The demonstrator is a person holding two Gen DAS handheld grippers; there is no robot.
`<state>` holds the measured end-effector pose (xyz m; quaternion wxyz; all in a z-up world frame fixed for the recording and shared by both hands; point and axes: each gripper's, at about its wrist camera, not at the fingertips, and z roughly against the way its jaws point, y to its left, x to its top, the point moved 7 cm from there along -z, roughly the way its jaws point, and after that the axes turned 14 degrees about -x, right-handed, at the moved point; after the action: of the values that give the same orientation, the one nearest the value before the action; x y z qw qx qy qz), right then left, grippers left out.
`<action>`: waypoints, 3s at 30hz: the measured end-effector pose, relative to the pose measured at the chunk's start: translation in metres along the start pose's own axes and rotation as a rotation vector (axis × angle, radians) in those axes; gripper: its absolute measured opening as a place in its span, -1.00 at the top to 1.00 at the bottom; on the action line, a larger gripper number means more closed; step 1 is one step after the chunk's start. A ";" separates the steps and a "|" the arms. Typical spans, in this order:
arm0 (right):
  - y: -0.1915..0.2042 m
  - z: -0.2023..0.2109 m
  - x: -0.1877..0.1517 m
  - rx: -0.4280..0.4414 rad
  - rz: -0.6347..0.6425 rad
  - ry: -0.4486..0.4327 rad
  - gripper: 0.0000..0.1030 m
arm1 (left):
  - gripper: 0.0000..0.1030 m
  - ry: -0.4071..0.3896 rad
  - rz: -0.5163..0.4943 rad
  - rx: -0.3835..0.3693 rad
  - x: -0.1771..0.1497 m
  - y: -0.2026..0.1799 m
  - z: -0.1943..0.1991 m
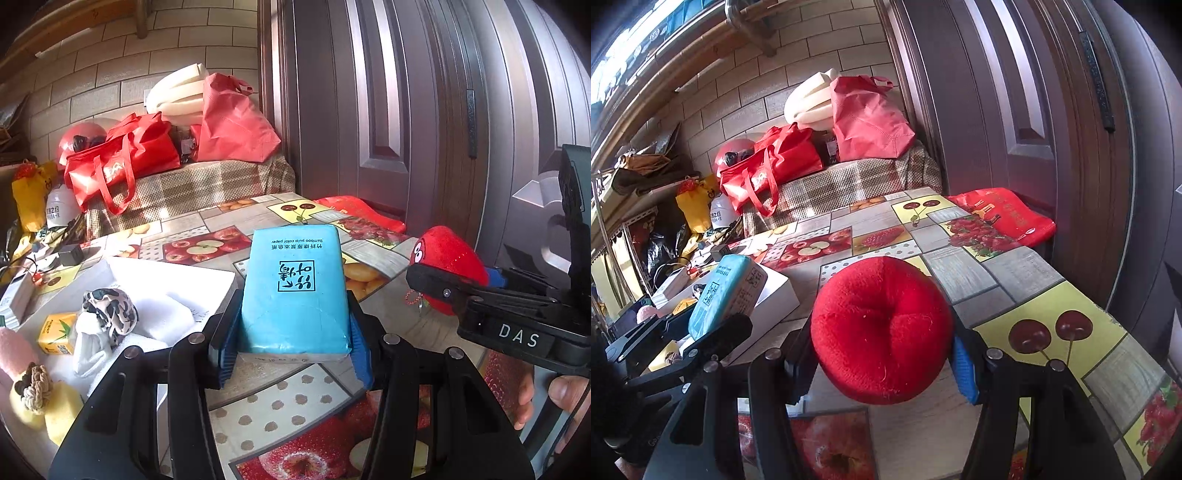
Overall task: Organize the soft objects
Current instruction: 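Carry the tissue pack and red plush over the white tray, then lower the tissue pack and red plush into the tray and open both tools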
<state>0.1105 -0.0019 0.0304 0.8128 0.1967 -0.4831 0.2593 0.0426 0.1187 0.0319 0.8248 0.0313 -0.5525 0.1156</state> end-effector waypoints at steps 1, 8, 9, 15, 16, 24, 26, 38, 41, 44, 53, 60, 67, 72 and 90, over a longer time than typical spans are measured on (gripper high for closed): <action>0.003 0.005 -0.001 0.003 0.007 -0.009 -0.19 | 0.03 -0.001 0.001 -0.003 -0.001 0.000 0.003; 0.024 0.023 -0.007 0.024 0.055 -0.043 -0.19 | 0.03 -0.041 -0.010 -0.019 -0.009 -0.001 0.035; 0.026 0.023 -0.008 0.028 0.057 -0.043 -0.19 | 0.03 -0.046 -0.016 -0.020 -0.010 -0.002 0.040; 0.033 0.028 -0.010 0.045 0.053 -0.048 -0.19 | 0.03 -0.047 -0.016 -0.037 -0.022 0.001 0.068; 0.033 0.028 -0.011 0.047 0.054 -0.048 -0.19 | 0.03 -0.046 -0.007 -0.035 -0.023 0.004 0.071; 0.050 0.030 -0.014 0.060 0.091 -0.050 -0.19 | 0.03 -0.058 0.018 0.057 -0.037 0.045 0.107; 0.056 0.031 -0.016 0.067 0.105 -0.051 -0.19 | 0.03 -0.063 0.030 0.090 -0.041 0.058 0.117; 0.113 0.039 -0.026 0.146 0.223 -0.078 -0.19 | 0.02 -0.089 0.128 0.274 -0.057 0.138 0.156; 0.130 0.039 -0.028 0.171 0.255 -0.088 -0.19 | 0.02 -0.082 0.160 0.304 -0.059 0.156 0.156; 0.147 0.038 -0.028 0.195 0.276 -0.100 -0.19 | 0.02 -0.067 0.169 0.327 -0.058 0.167 0.150; 0.205 0.025 -0.028 0.272 0.348 -0.108 -0.19 | 0.02 -0.039 0.185 0.347 -0.055 0.189 0.133; 0.233 0.007 -0.026 0.292 0.366 -0.083 -0.19 | 0.02 -0.034 0.193 0.360 -0.051 0.198 0.125; 0.255 -0.009 -0.032 0.300 0.437 -0.025 -0.19 | 0.02 0.016 0.200 0.344 -0.048 0.211 0.105; 0.264 -0.032 -0.034 0.278 0.468 0.050 -0.19 | 0.02 0.081 0.272 0.324 -0.055 0.225 0.092; 0.250 -0.049 -0.013 0.176 0.381 -0.003 -0.74 | -0.90 -0.031 0.239 0.518 -0.046 0.231 0.118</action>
<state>-0.0144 0.2204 0.0144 0.7279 0.1725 -0.4884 0.4493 -0.1326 0.3148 0.0177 0.7616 0.1772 -0.5168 0.3486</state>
